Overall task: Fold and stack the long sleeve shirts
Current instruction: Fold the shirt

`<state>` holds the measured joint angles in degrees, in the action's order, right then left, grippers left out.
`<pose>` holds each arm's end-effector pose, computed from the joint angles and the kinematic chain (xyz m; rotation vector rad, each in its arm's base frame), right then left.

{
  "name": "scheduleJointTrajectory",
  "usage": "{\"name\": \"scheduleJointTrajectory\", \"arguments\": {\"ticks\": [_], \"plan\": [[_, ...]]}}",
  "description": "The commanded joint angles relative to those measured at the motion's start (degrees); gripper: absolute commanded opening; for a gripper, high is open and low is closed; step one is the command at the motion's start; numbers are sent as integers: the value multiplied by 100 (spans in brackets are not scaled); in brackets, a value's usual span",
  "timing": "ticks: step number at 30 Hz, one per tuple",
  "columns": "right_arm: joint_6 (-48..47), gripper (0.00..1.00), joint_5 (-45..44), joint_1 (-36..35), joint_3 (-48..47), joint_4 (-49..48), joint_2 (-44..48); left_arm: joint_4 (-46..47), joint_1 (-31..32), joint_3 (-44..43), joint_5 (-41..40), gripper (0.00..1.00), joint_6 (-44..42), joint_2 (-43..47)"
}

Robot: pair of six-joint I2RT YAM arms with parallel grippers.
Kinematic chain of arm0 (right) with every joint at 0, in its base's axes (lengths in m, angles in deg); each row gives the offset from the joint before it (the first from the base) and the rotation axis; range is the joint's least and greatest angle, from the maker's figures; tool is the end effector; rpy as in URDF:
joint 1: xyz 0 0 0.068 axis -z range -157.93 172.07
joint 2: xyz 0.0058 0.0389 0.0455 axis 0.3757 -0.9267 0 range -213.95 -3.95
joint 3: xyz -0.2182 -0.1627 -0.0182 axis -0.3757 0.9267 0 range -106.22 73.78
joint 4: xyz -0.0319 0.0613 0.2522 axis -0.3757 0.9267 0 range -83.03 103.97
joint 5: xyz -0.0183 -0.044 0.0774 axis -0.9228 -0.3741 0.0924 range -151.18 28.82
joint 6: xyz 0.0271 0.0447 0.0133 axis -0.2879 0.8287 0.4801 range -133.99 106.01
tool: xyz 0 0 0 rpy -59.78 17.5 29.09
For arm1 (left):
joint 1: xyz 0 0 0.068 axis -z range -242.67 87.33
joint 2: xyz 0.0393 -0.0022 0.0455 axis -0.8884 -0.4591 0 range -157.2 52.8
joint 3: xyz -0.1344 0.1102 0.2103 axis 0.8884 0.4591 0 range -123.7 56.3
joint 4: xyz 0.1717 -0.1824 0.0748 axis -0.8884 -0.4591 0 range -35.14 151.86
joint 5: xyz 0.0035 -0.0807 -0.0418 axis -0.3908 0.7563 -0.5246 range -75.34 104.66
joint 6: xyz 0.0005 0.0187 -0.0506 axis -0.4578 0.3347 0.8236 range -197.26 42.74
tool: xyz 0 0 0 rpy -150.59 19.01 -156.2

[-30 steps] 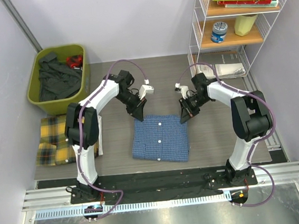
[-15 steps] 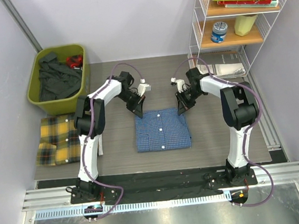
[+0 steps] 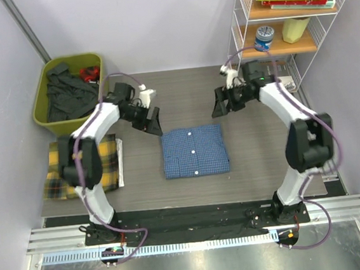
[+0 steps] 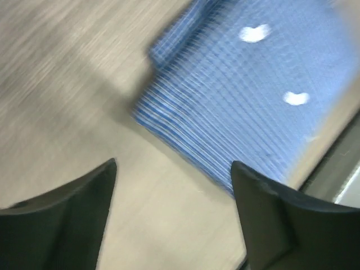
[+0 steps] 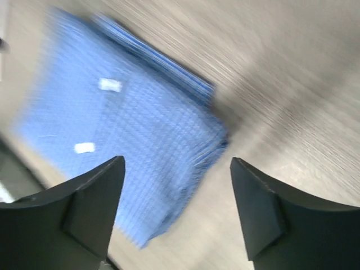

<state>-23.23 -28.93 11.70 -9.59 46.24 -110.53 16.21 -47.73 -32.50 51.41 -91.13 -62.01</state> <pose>0.3824 0.0893 0.2328 -0.6174 2.5043 0.7500 0.3902 -0.1262 0.2022 0.8101 2.5736 -0.8991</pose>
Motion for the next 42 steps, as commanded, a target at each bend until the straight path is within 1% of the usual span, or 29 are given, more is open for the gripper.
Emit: {"name": "scheduleJointTrajectory", "arguments": {"ticks": [1, 2, 3, 4, 5, 6, 7, 8, 10, 13, 14, 15, 16, 18, 21, 22, 24, 25, 26, 28, 30, 31, 33, 34, 35, 36, 39, 41, 42], "plan": [[720, 86, 1483, 53, 381, 99, 1596, 846, 262, 1143, 1164, 87, 1104, 2092], [904, 90, 1999, -86, 844, 99, 1701, 934, 368, 1423, 1342, 89, 1306, 2268], [1141, 91, 2196, -175, 1110, -58, 1894, 1161, 596, 2001, 1526, 91, 2039, 2530], [1317, 93, 2363, -271, 1400, -233, 1983, 1947, 720, 2380, 2006, 93, 2481, 2664], [1702, 94, 2582, -499, 1960, -453, 2071, 2607, 851, 2706, 2124, 96, 2955, 2769], [1941, 95, 2680, -597, 2226, -986, 2176, 3214, 1166, 3301, 2186, 98, 3900, 2857], [2169, 98, 2751, -746, 2690, -1304, 2203, 4325, 1334, 3507, 2196, 98, 4231, 2954], [2398, 98, 2795, -878, 2860, -1603, 2186, 4719, 1493, 3657, 2187, 100, 4530, 2929], [2672, 99, 2848, -1221, 3072, -2036, 1967, 5030, 1801, 3746, 2143, 100, 4892, 2562], [2165, 99, 2787, -1213, 3240, -1880, 1285, 5206, 1697, 3982, 2011, 99, 5052, 1886], [1876, 99, 2656, -1169, 3092, -1592, 967, 5102, 1531, 4019, 1855, 98, 4991, 1744], [1211, 98, 2481, -1099, 2995, -997, 703, 5023, 1434, 4045, 1757, 98, 4929, 1612], [979, 95, 2288, -1020, 2785, -747, 196, 4961, 1320, 4115, 1678, 98, 4842, 1306], [724, 93, 1753, -618, 2643, -526, -142, 4321, 1038, 4072, 1379, 98, 4552, 1049], [240, 89, 970, -300, 1933, 61, -678, 3646, 1054, 3949, 1833, 97, 3902, 1126], [-75, 88, 367, -186, 1452, 185, -758, 3468, 1133, 3923, 1914, 97, 3674, 1275], [-446, 86, -120, -184, 966, 397, -802, 2968, 1388, 3861, 2020, 100, 2928, 1986], [-865, 86, -792, -289, 441, 450, -811, 2878, 1424, 3861, 2011, 100, 2734, 2284], [-1061, 86, -1043, -351, 184, 555, -794, 2721, 1433, 3791, 1950, 100, 2314, 2539], [-1343, 86, -1361, -552, -587, 722, -759, 2010, 1424, 3616, 1391, 100, 1820, 3225], [-1327, 86, -1248, -650, -995, 837, -592, 1596, 1354, 3274, 793, 100, 1266, 3795], [-1266, 86, -1230, -720, -1258, 828, -539, 1559, 1319, 3228, 50, 100, 1273, 3973], [-1177, 86, -1317, -1062, -1374, 793, -443, 1707, 1178, 3193, -709, 100, 1351, 4525], [-1160, 86, -1300, -1177, -1322, 758, -433, 1839, 1152, 3202, -1122, 100, 1656, 4667], [-1151, 86, -1291, -1413, -1252, 610, -425, 1884, 1108, 3202, -2292, 100, 1929, 4756], [-1099, 86, -1352, -1519, -1165, 495, -468, 1936, 1055, 3210, -2591, 100, 2210, 4818], [-1072, 86, -1563, -1976, -874, 38, -635, 1446, 774, 2913, -1866, 100, 2046, 4635], [-1080, 86, -1564, -2135, -812, -94, -881, 1174, 608, 2754, -1673, 100, 2300, 4423], [-1089, 86, -1599, -2318, -821, -129, -969, 1137, 520, 2771, -1254, 100, 2379, 4371]]}}
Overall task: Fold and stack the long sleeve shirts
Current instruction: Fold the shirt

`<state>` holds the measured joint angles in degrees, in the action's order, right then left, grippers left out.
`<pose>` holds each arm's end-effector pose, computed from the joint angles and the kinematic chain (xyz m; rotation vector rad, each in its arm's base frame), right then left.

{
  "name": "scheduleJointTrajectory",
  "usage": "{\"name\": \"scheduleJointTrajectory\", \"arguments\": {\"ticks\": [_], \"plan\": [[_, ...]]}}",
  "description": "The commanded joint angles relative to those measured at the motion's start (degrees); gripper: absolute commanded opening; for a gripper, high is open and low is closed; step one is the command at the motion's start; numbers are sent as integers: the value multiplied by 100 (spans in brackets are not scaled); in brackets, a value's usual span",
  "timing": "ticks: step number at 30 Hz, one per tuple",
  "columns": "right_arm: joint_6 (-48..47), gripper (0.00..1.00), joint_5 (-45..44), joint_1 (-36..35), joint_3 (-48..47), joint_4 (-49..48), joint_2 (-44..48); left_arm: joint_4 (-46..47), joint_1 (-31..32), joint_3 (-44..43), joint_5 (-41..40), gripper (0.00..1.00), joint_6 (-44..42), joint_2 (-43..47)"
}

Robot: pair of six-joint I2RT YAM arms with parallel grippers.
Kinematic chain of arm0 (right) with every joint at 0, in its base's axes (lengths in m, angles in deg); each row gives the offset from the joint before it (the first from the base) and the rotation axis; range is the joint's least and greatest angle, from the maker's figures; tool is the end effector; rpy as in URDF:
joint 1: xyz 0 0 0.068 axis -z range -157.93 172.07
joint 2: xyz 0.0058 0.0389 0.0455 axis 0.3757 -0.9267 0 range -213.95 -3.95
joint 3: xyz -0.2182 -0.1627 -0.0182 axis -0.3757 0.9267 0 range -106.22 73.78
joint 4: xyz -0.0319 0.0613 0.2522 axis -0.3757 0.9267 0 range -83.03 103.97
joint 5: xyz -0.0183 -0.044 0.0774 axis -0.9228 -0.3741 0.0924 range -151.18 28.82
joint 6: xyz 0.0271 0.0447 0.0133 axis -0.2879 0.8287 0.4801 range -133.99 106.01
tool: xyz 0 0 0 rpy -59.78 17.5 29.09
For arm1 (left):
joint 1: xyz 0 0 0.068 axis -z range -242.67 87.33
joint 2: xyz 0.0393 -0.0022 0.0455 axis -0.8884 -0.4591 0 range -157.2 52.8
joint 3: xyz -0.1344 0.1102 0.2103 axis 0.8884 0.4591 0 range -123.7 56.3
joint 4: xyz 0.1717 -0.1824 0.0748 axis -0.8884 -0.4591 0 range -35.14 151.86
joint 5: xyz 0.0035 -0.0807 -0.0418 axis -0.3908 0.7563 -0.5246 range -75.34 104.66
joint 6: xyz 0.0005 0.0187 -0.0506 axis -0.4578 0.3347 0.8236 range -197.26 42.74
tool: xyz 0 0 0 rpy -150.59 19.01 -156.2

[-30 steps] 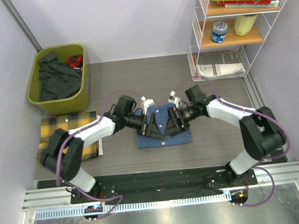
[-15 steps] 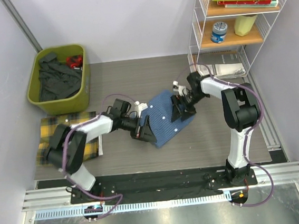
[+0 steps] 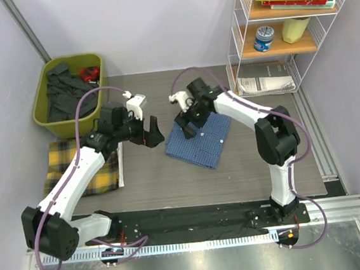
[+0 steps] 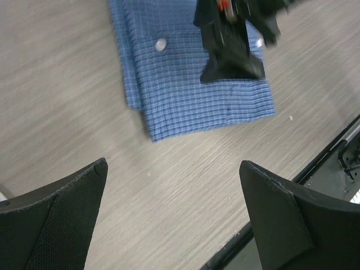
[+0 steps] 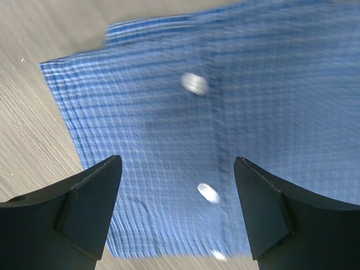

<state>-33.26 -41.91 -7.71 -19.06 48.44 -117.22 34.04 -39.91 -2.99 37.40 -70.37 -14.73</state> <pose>0.3635 0.2216 0.2318 -1.1978 2.3557 0.5068 0.2313 -0.1120 0.3187 0.5329 2.1734 -0.7227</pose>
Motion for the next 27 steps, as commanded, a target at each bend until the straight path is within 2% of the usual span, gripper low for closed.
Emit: {"name": "scheduleJointTrajectory", "arguments": {"ticks": [1, 6, 7, 11, 12, 14, 17, 21, 22, 23, 25, 27], "plan": [[-173, 87, -440, -449, 186, -403, -431, -646, -342, -145, 256, 100, 434, -384], [-1033, 88, -775, -976, 827, -553, -398, -270, -992, 443, 783, 100, 1375, -305], [-1375, 88, -732, -1160, 1220, -570, -275, -173, -1141, 566, 845, 100, 1472, -261], [-2201, 89, -181, -1477, 2224, -300, 681, 179, -1362, 1208, 898, 96, 2086, -68], [-2256, 89, -38, -1487, 2374, -254, 1223, 319, -1362, 1418, 1012, 95, 2340, -76], [-2336, 93, 147, -1478, 2709, -236, 1727, 837, -1362, 1691, 1381, 90, 2596, -111], [-2091, 96, 165, -1408, 2622, -245, 2353, 1792, -1319, 2219, 1645, 86, 2931, -357], [-1389, 96, 323, -1023, 2201, -201, 2398, 3253, -1204, 2659, 2137, 81, 3396, -1103], [-1300, 95, 376, -978, 2165, -210, 2319, 3604, -1178, 2842, 2234, 76, 3658, -1401], [-1238, 93, 428, -942, 2156, -210, 2258, 4286, -1143, 2913, 2365, 74, 3783, -1534], [-932, 89, 560, -942, 2103, -384, 2065, 4757, -1038, 2993, 2462, 71, 4133, -1859], [-641, 80, 727, -942, 2068, -543, 1906, 5501, -976, 3116, 2664, 67, 4398, -2272]]}}
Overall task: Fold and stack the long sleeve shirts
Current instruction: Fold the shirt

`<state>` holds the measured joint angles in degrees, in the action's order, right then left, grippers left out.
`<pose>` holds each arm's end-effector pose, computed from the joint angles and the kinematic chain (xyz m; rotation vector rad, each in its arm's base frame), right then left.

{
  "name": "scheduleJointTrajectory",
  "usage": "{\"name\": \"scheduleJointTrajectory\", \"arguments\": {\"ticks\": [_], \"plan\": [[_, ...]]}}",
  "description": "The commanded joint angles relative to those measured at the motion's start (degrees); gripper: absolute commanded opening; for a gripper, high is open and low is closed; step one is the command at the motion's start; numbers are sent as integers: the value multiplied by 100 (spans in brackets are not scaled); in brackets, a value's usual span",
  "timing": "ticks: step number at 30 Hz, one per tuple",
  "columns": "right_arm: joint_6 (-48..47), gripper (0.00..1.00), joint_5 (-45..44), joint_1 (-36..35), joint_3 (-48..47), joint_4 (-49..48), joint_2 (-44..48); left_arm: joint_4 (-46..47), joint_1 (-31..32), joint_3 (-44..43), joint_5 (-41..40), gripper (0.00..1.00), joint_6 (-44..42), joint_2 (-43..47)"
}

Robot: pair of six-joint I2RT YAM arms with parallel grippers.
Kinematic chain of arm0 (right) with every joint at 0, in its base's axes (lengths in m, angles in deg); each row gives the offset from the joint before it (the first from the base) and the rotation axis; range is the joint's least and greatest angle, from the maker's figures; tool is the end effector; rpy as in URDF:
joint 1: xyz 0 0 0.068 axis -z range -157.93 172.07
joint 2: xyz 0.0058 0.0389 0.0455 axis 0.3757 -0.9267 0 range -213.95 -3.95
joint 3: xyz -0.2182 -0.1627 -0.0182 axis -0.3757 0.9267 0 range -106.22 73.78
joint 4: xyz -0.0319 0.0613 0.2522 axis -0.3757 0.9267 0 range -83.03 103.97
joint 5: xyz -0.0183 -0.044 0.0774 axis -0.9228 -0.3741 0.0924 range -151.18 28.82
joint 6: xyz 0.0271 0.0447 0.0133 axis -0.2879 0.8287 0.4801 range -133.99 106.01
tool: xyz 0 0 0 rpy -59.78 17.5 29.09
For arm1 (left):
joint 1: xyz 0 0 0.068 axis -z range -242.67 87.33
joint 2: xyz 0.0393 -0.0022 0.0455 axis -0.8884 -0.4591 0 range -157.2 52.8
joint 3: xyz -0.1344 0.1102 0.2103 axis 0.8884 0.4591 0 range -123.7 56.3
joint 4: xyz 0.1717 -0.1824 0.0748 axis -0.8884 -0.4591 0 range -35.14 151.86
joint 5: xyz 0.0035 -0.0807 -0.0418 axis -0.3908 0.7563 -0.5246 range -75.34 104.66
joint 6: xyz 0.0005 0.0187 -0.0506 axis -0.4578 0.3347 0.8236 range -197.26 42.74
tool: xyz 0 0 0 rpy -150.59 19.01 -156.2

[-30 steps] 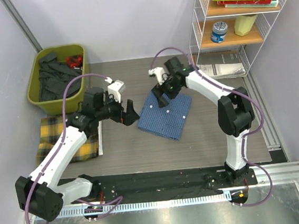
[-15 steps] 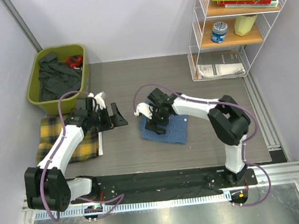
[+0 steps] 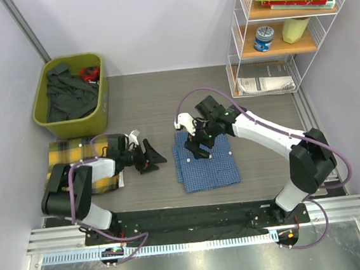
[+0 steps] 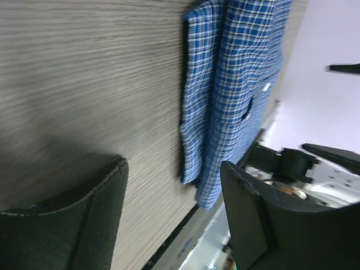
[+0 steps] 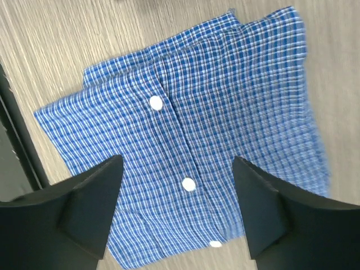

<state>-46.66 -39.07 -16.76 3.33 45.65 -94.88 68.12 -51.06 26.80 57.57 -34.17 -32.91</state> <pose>0.2484 0.2171 0.2561 -1.6170 2.0091 0.5405 0.2408 -0.0743 0.1298 -0.3399 2.5511 -1.3161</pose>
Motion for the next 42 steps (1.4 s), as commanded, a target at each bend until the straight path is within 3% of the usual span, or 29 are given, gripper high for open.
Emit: {"name": "scheduleJointTrajectory", "arguments": {"ticks": [1, 6, 11, 20, 26, 31, 33, 36, 39, 42], "plan": [[944, 77, 530, -46, -153, -499, -407, 2359, 226, 181, 683, 65, 867, -551], [1052, 66, 102, -221, -3, -967, -1048, 2958, 586, 260, 438, 59, 1122, -1114], [990, 69, -523, -353, 6, -1204, -1444, 3232, 693, 313, 147, 59, 1360, -1536], [1008, 71, -585, -353, 67, -1319, -1576, 3697, 1071, 120, -46, 60, 1571, -2142], [1034, 71, -673, -353, 23, -1301, -1655, 3821, 1141, 32, -29, 54, 1694, -2301], [981, 71, -708, -345, 49, -1266, -1647, 2645, 1044, 181, -231, 53, 1281, -1757], [990, 71, -708, -345, 58, -1266, -1629, 2162, 1044, 225, -414, 58, 1132, -1511], [999, 71, -673, -345, 23, -1266, -1655, 2177, 1150, 225, -468, 61, 1070, -1509], [1025, 71, -629, -345, -21, -1284, -1734, 2274, 1238, -55, -442, 57, 1052, -1834], [1060, 71, -603, -345, -65, -1275, -1744, 2274, 1255, -266, -363, 46, 1017, -2071]]}}
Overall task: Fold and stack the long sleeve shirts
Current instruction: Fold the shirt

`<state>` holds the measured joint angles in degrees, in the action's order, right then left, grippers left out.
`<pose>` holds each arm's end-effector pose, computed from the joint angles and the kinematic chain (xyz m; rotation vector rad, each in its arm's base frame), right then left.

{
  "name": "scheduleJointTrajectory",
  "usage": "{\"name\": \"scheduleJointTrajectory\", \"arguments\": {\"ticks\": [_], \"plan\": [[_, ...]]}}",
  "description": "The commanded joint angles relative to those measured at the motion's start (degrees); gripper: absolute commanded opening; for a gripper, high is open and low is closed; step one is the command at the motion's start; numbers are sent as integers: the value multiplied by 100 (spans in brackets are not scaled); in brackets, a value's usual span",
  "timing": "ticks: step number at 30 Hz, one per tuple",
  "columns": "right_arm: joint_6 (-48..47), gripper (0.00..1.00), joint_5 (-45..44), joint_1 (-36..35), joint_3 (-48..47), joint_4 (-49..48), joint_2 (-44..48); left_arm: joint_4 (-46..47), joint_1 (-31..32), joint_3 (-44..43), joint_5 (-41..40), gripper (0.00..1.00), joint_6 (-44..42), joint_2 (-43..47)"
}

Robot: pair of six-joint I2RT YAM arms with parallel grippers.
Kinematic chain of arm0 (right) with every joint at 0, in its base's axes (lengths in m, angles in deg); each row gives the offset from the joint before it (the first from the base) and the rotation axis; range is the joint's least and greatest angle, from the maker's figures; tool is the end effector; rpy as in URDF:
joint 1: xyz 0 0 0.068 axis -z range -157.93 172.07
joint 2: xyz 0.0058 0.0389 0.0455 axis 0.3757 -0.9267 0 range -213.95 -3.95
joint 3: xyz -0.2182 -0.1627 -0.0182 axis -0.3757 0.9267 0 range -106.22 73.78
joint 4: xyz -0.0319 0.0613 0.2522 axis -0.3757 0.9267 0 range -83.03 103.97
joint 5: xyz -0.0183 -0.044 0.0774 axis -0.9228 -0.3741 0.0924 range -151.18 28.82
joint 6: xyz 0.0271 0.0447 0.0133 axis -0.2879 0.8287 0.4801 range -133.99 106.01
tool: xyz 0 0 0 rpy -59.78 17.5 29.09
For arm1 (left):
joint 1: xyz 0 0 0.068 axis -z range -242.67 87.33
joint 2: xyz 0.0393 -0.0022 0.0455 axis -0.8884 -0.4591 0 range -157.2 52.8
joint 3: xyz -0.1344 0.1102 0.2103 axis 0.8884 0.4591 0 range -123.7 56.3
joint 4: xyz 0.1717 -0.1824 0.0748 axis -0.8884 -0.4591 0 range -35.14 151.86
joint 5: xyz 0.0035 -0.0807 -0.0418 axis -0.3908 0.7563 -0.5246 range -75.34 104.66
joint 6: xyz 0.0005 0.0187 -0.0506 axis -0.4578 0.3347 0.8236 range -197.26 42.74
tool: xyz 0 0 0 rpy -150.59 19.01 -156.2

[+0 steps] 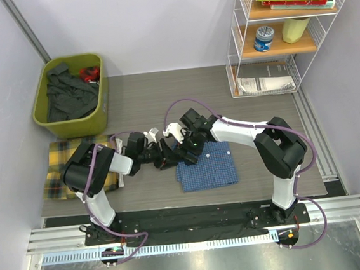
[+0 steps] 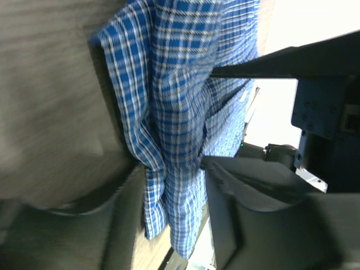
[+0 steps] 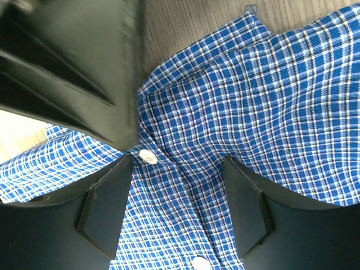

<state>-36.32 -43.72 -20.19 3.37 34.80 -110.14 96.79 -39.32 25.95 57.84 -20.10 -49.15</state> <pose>0.2706 0.2604 0.1757 -1.5217 2.2264 0.5168 0.2558 -0.1370 0.0985 -0.2464 2.4835 -1.5338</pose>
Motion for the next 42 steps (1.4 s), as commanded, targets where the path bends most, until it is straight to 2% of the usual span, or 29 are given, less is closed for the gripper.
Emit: {"name": "scheduleJointTrajectory", "arguments": {"ticks": [1, 4, 7, 9, 10, 11, 12, 13, 14, 15, 17, 22, 23, 25, 26, 27, 29, 32, 35, 36, 38, 40, 42], "plan": [[27, 71, -128, -1, -78, -191, -218, -567, 73, -217, -389, 43, -391, -492], [27, 71, -93, -1, -78, -191, -174, -418, 73, -366, -310, 30, -399, -694], [79, 72, -84, 86, -157, -77, -121, -636, 3, -550, -108, 6, -513, -669], [167, 73, -32, 296, -323, 134, -51, -1722, -76, -778, -151, 0, -881, -485], [211, 74, -14, 402, -455, 221, 71, -2441, -164, -1171, -230, 0, -1570, -283], [263, 75, 30, 516, -517, 388, 151, -3744, -191, -1462, -379, 0, -1960, -194], [299, 76, 108, 804, -570, 468, 256, -4497, -226, -1717, -476, 0, -2338, -106], [386, 77, 179, 929, -614, 547, 474, -5131, -261, -1972, -660, 0, -3186, -19], [439, 79, 232, 1095, -614, 643, 616, -5685, -261, -2532, -914, 0, -3507, 0], [466, 80, 293, 1349, -588, 696, 739, -6683, -270, -2790, -1291, 0, -3850, -9], [493, 82, 373, 1580, -491, 863, 1081, -7758, -314, -3500, -1749, 0, -4528, -105], [414, 83, 382, 2098, -140, 1144, 1618, -9047, -314, -5259, -3042, 0, -5687, -404], [405, 83, 390, 2177, -113, 1180, 1663, -9188, -314, -6028, -3287, 0, -5917, -457], [396, 84, 521, 2423, -87, 1285, 1724, -9618, -297, -6892, -3946, 0, -6269, -623], [404, 84, 548, 2485, -95, 1321, 1768, -9846, -270, -7793, -4201, 0, -6601, -859], [396, 84, 583, 2555, -122, 1356, 1777, -10153, -157, -8324, -4795, 0, -6735, -1009], [422, 83, 654, 2705, -139, 1426, 1847, -10436, 123, -9386, -5265, 0, -7129, -1334], [431, 84, 733, 2872, -148, 1505, 1900, -10341, 546, -9455, -6284, 0, -7526, -1319], [553, 84, 882, 3056, -104, 1558, 1927, -9508, 1300, -8359, -6900, 0, -7817, -959], [589, 84, 952, 3101, -78, 1567, 1927, -9262, 1460, -7512, -7050, 0, -7913, -775], [650, 84, 1128, 3232, -17, 1602, 1953, -8558, 1898, -6777, -7402, 0, -7932, -738], [694, 85, 1199, 3285, 124, 1611, 1962, -8320, 2207, -6135, -7534, 0, -7687, -1045], [764, 85, 1295, 3356, 255, 1611, 1927, -8328, 2638, -6114, -7404, 0, -7136, -1422]]}}
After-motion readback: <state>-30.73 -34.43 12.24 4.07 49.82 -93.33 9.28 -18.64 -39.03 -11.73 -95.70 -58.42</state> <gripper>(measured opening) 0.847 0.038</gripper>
